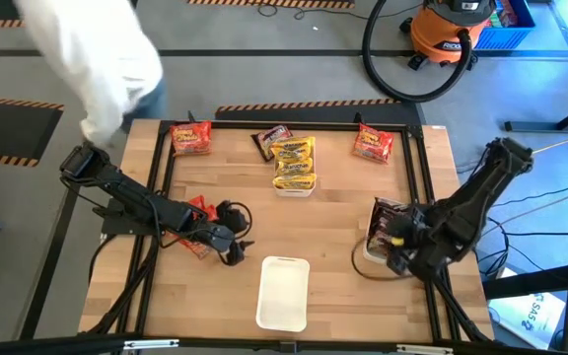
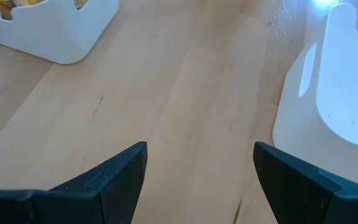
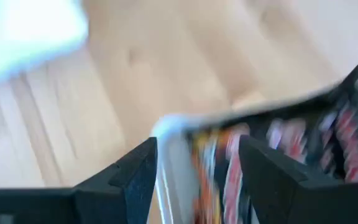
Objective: Sort Maruchan noodles
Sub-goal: Put the bottom black noodle pack into the right white bin, then put the black noodle pack into the right white bin
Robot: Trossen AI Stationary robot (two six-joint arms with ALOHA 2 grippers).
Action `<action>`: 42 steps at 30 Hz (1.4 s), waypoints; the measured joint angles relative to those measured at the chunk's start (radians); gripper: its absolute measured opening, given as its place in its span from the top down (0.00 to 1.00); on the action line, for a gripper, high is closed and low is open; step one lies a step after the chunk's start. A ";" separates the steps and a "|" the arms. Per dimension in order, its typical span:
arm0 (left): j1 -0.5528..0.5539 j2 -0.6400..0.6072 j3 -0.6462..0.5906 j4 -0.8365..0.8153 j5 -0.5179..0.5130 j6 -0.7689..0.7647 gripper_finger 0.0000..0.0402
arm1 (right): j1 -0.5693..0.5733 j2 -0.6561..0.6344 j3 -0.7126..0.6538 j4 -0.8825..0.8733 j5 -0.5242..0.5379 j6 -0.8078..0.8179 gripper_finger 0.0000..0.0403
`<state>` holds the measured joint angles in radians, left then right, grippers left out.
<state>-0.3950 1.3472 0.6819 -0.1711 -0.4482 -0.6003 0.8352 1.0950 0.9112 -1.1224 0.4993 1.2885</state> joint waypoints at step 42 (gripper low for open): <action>0.740 -0.001 0.034 0.198 0.247 0.496 0.28 | -1.016 0.137 -0.140 0.607 -0.200 -1.062 0.49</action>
<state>0.3453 1.3459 0.7157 0.0268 -0.2011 -0.1042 -0.1809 1.2324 0.7708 -0.5154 0.2992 0.2269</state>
